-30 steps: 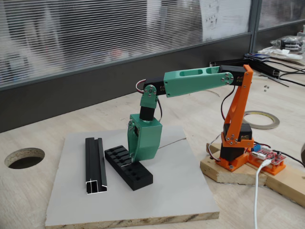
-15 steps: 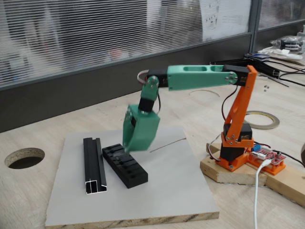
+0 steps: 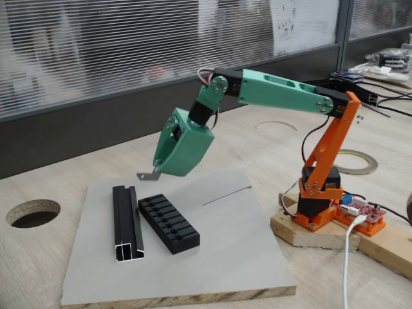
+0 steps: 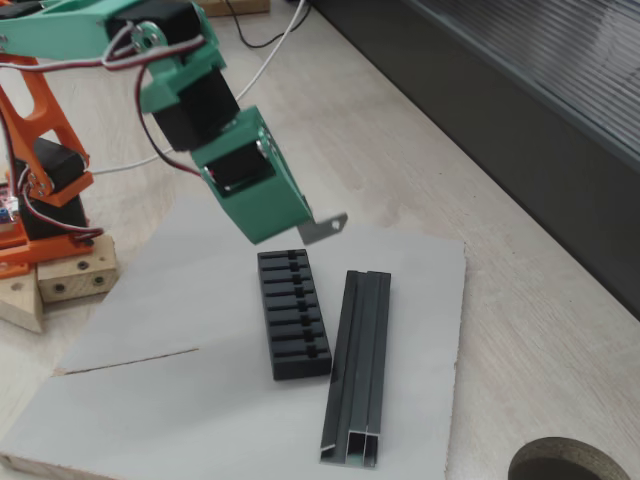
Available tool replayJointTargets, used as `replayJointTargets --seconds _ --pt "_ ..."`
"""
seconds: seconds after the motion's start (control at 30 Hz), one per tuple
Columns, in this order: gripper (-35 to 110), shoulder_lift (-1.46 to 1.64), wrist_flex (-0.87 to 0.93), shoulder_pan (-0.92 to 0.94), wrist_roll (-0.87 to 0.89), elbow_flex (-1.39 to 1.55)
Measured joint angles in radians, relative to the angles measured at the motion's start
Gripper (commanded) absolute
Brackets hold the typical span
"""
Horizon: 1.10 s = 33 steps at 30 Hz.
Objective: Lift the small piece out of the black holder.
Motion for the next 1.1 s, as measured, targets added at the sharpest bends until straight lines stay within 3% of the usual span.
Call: replayJointTargets --seconds 1.1 --pt "6 0.149 0.000 0.087 0.000 0.000"
